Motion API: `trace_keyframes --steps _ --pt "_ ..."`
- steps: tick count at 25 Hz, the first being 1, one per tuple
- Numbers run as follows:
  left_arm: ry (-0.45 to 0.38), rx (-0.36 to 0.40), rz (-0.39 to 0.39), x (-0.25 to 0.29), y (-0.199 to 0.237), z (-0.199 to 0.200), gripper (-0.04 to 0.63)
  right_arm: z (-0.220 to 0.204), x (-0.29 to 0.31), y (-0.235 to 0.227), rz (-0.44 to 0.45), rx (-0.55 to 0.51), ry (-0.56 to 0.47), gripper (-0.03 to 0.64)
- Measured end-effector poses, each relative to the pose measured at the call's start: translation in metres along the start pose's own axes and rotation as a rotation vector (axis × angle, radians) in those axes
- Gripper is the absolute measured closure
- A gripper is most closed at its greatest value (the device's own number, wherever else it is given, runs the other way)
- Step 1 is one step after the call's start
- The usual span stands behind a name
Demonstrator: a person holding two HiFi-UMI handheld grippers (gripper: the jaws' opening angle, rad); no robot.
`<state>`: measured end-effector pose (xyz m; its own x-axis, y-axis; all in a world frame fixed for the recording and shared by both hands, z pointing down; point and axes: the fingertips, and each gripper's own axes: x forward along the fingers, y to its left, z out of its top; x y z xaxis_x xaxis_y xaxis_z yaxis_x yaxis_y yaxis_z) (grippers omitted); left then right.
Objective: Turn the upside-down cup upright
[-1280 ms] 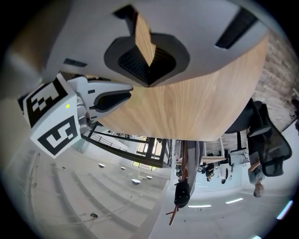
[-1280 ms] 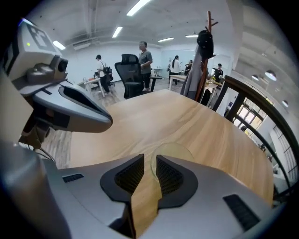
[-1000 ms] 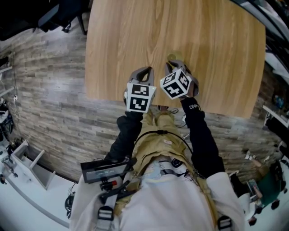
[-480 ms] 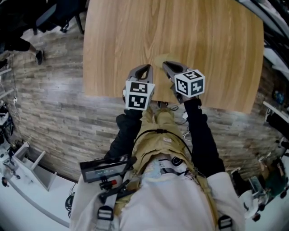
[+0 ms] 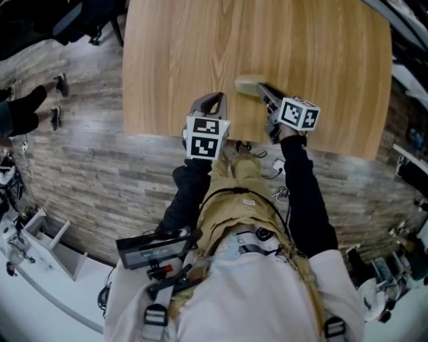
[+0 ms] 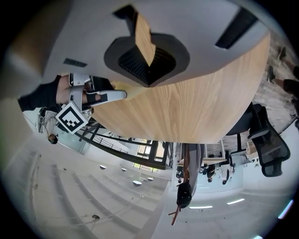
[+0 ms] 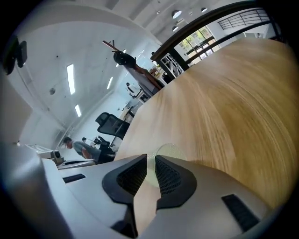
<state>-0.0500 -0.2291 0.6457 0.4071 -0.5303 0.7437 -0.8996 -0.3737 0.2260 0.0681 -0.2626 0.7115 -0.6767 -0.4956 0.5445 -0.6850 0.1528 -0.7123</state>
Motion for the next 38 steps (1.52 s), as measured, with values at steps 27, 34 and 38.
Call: trace_keyframes --steps 27,34,38 --pt "-0.056 0.026 0.008 -0.028 -0.015 -0.003 0.594 0.028 -0.053 0.005 -0.158 -0.048 -0.191 0.442" --pt "-0.2 0.055 0.014 -0.063 -0.032 0.052 0.594 0.073 -0.127 0.083 -0.156 -0.347 -0.354 0.595" --pt "-0.337 0.112 -0.038 -0.092 -0.048 0.107 0.594 0.103 -0.16 0.133 -0.174 -0.547 -0.444 0.595"
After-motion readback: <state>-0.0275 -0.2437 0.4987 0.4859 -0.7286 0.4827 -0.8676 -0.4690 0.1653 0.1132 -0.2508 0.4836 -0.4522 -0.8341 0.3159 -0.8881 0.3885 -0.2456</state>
